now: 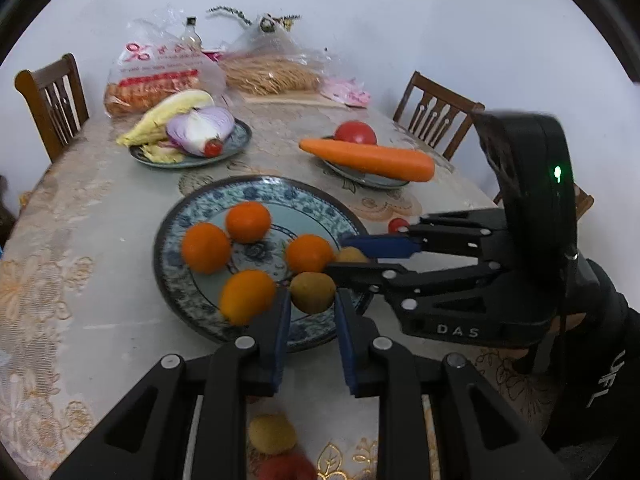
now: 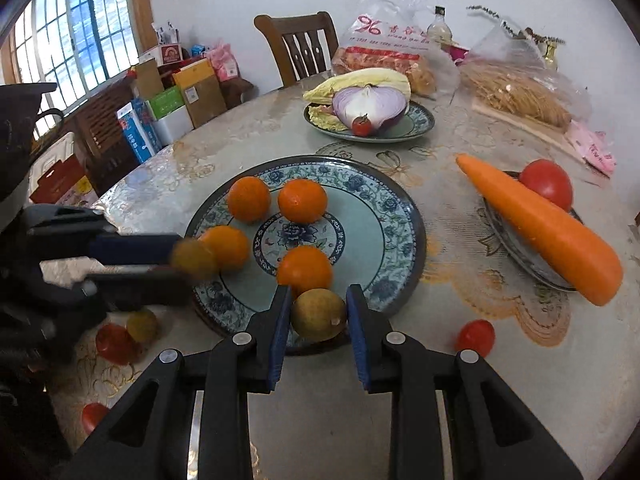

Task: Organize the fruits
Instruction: 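Carry the brown pear with the right tool onto the plate while the left tool carries a small fruit there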

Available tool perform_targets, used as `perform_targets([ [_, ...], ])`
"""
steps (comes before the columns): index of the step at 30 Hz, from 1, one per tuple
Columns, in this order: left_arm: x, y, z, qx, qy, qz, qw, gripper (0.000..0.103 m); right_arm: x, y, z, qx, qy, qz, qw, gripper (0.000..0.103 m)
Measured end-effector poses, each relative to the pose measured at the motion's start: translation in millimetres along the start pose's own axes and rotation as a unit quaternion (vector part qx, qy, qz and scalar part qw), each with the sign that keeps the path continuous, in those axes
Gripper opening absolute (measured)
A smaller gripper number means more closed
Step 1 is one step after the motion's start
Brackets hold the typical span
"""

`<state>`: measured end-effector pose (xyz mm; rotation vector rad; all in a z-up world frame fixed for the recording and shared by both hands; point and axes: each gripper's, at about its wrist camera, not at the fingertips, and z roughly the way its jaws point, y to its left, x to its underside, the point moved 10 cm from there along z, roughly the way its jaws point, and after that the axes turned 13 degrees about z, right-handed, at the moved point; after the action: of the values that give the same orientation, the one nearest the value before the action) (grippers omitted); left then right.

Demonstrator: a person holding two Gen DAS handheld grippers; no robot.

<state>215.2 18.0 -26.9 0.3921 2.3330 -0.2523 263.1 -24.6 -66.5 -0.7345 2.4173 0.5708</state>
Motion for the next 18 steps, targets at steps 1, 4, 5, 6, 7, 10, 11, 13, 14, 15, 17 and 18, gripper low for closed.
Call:
perform_targets([
  [1,1,0,3,-0.002,0.005,0.001,1.0,0.023,-2,1,3,-0.005,0.001,0.0,1.0,0.029],
  [4,5,3,9,-0.01,0.014,0.001,0.9998,0.023,-8,6,10,-0.014,0.002,-0.006,1.0,0.029],
  [5,6,5,10,-0.016,0.017,-0.001,0.9997,0.023,-7,7,11,-0.016,0.003,-0.006,1.0,0.029],
  [6,8,7,10,-0.022,0.02,-0.003,0.9996,0.023,-8,8,13,-0.018,0.005,-0.005,1.0,0.029],
  [7,9,8,9,-0.027,0.022,-0.006,0.9994,0.023,-9,8,15,-0.018,0.006,-0.006,1.0,0.029],
  [10,11,11,7,-0.041,0.022,-0.007,0.9989,0.023,-7,9,20,-0.016,0.011,-0.006,1.0,0.029],
  [11,11,11,7,-0.042,0.024,-0.006,0.9988,0.024,-6,9,20,-0.019,0.011,-0.005,1.0,0.029],
  [13,13,13,10,-0.048,0.032,-0.006,0.9983,0.024,-6,10,20,-0.025,0.013,0.001,1.0,0.029],
  [14,14,14,12,-0.052,0.035,-0.005,0.998,0.024,-5,10,20,-0.029,0.014,0.003,0.999,0.029],
  [15,14,16,13,-0.056,0.037,-0.006,0.9977,0.024,-4,12,20,-0.035,0.016,0.005,0.999,0.029],
  [17,15,20,15,-0.06,0.039,-0.015,0.9973,0.023,-4,15,20,-0.044,0.018,0.008,0.999,0.029],
  [18,14,20,15,-0.057,0.037,-0.019,0.9975,0.023,-4,17,20,-0.05,0.019,0.01,0.999,0.029],
])
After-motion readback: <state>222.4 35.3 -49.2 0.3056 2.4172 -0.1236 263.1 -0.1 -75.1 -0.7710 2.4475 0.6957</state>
